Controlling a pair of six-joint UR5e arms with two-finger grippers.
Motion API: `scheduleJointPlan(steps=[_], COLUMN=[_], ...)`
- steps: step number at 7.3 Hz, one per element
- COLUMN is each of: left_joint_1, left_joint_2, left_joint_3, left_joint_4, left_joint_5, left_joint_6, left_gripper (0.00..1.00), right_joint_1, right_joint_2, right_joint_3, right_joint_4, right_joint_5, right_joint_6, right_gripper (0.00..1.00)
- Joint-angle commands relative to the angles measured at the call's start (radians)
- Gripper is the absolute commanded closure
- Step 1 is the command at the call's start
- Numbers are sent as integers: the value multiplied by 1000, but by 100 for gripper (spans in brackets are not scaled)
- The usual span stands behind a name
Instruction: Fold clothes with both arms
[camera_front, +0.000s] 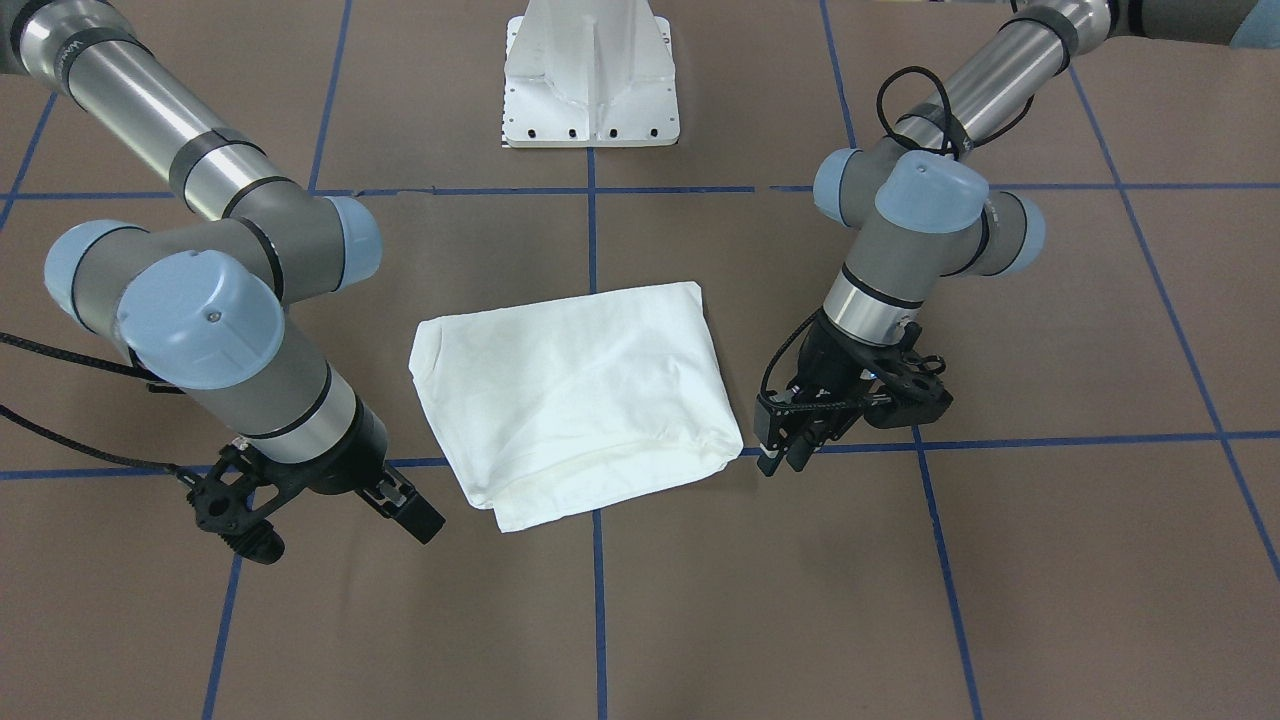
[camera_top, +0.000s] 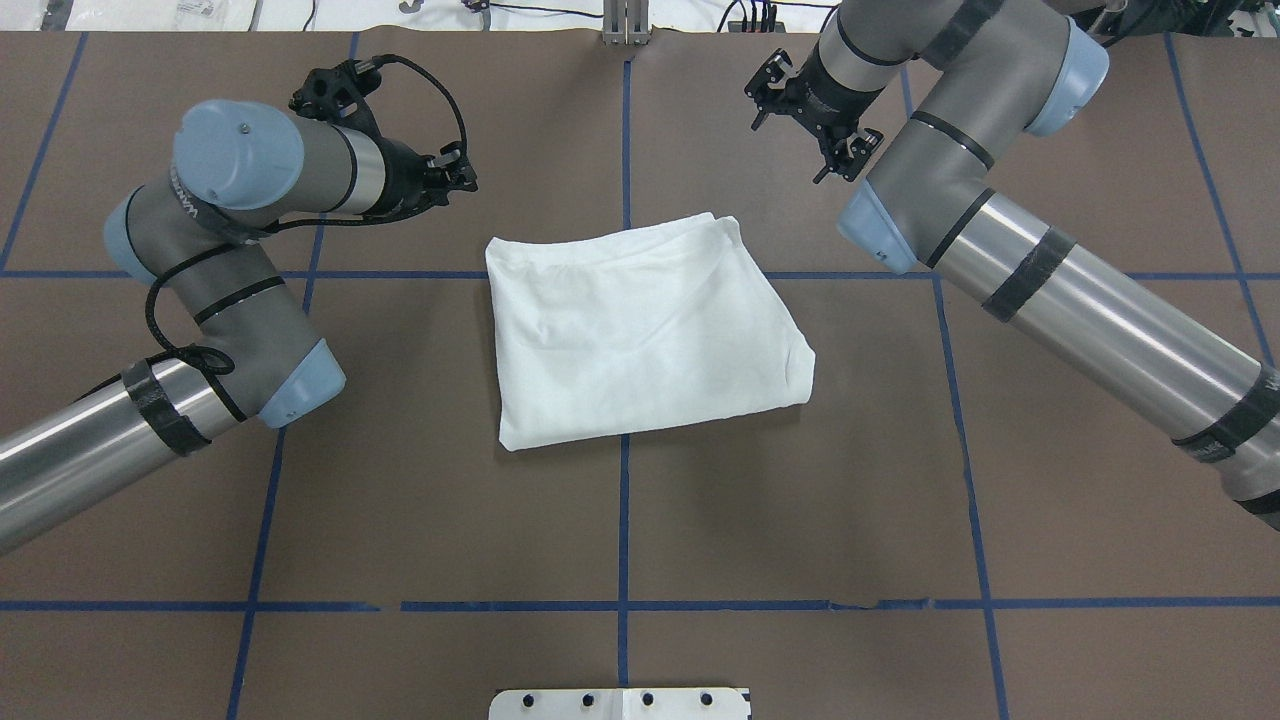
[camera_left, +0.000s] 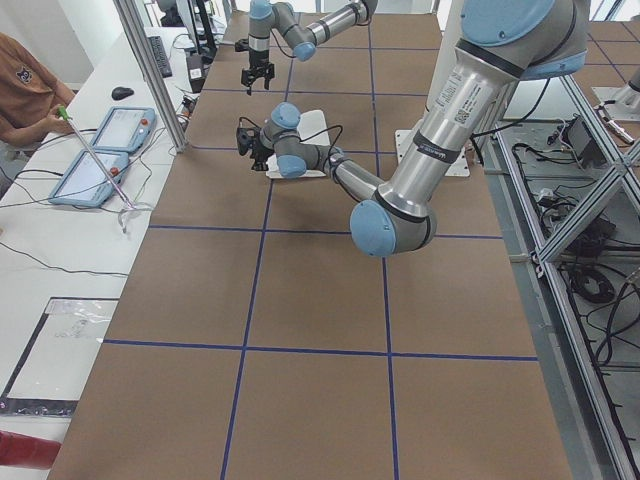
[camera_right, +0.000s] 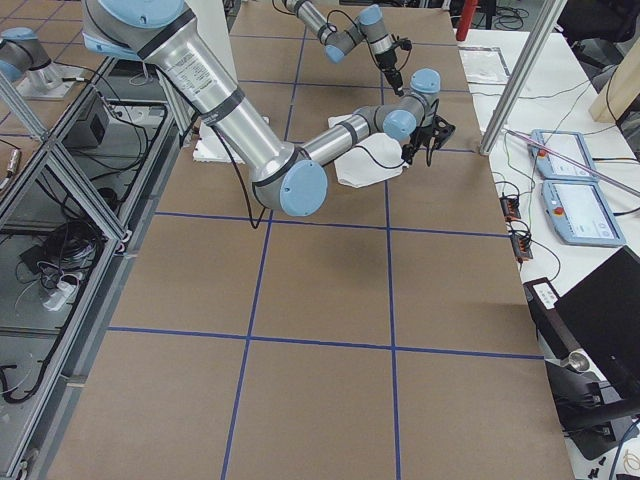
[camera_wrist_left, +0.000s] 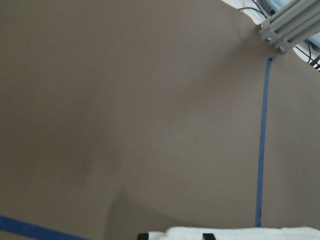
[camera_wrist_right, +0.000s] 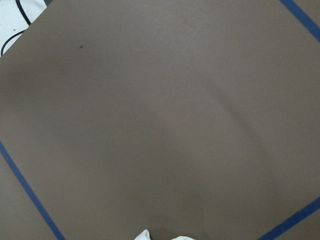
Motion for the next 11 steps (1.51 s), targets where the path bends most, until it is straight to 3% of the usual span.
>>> scheduleJointPlan(steps=[1,4,6,8,9,11], left_joint_1=[-65,-241,-385,-573,-653,-757], left_joint_2=[35,197,297,353,370,382], left_joint_3=[-4,-99,-123,-121,-115,-124], left_joint_4=[5,31,62,205,293,553], left_joint_5=[-134,-290,-399,-491,-496,-499], left_joint_6=[200,595,864,1193,1373,1519], left_gripper=[53,53,53,54,53,53], right_joint_1=[79,242,394,535,591,645], right_joint_2=[-73,-358,-432,-509,-512,-517], right_joint_3=[13,191,200,210,211,211], right_joint_4=[0,-19,-108,-273,-358,-435], right_joint_5=[77,148,239,228,228,225], right_joint_6=[-156,-679,-982,-1385,-1508,-1612], right_gripper=[0,0,0,0,0,0])
